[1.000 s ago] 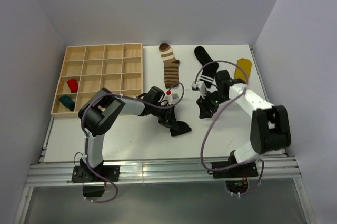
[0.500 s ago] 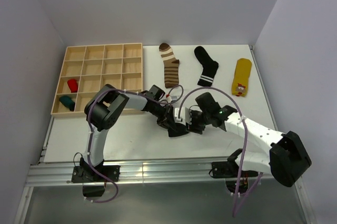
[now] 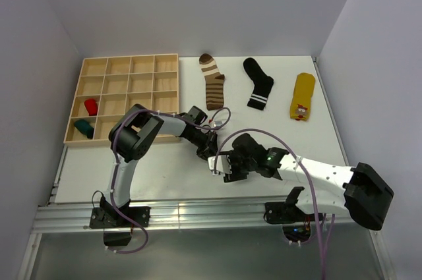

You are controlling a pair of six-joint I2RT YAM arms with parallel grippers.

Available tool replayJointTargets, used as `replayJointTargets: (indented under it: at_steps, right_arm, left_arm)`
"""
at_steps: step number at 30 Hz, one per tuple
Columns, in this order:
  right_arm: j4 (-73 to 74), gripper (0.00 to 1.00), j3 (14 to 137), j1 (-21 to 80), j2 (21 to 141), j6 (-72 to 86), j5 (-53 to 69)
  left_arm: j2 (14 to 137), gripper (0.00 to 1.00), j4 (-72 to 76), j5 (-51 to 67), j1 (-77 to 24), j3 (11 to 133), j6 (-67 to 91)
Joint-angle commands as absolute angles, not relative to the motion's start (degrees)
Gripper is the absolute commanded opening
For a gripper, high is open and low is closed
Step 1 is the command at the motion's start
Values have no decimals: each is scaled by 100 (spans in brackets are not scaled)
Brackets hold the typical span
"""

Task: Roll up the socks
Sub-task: Roll the sock at the center of the board.

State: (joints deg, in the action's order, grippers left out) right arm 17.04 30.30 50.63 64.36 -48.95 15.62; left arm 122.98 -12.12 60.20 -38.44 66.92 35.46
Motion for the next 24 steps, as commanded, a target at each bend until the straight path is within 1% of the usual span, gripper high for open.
replayJointTargets:
  at_steps: [1,5,8,11,13,15,17,19,22,24]
  right_arm:
    - [1231,63,2962,5264,6565,-4939,1213]
    - [1090,62,2953,5449,6855,-4931,1020]
    - [1090,55,3015,5467,7127,-4896,985]
    - [1046,50,3050,5458,7356,-4817,879]
    - [1037,35,3094,5449,7496,-4720,835]
    - [1107,26,3164,5432,7558,-4659,905]
    - [1344,23,3295,5353,7628,-4632,1097]
    - [1616,19,3383,5248,7690,-4614,1405]
    - [1914,18,3515,5054,7839,-4640,1678]
    - [2100,18,3655,4905,7980,-4684,1871]
  left_arm:
    - [12604,0,-1634,5335,-3867,6662,3155]
    - [12604,0,-1652,5387,-3867,6671,3111]
    - [12586,0,-1670,5431,-3867,6671,3103]
    - [12551,0,-1670,5528,-3858,6680,3067]
    - [12533,1,-1679,5625,-3858,6688,3032]
    - [12507,2,-1679,5660,-3858,6697,3015]
    - [12402,6,-1583,5625,-3841,6645,3076]
    - [12175,15,-1135,5520,-3780,6444,3374]
    - [11709,27,-600,5135,-3656,6232,3717]
    - [11471,32,-405,4923,-3613,6188,3866]
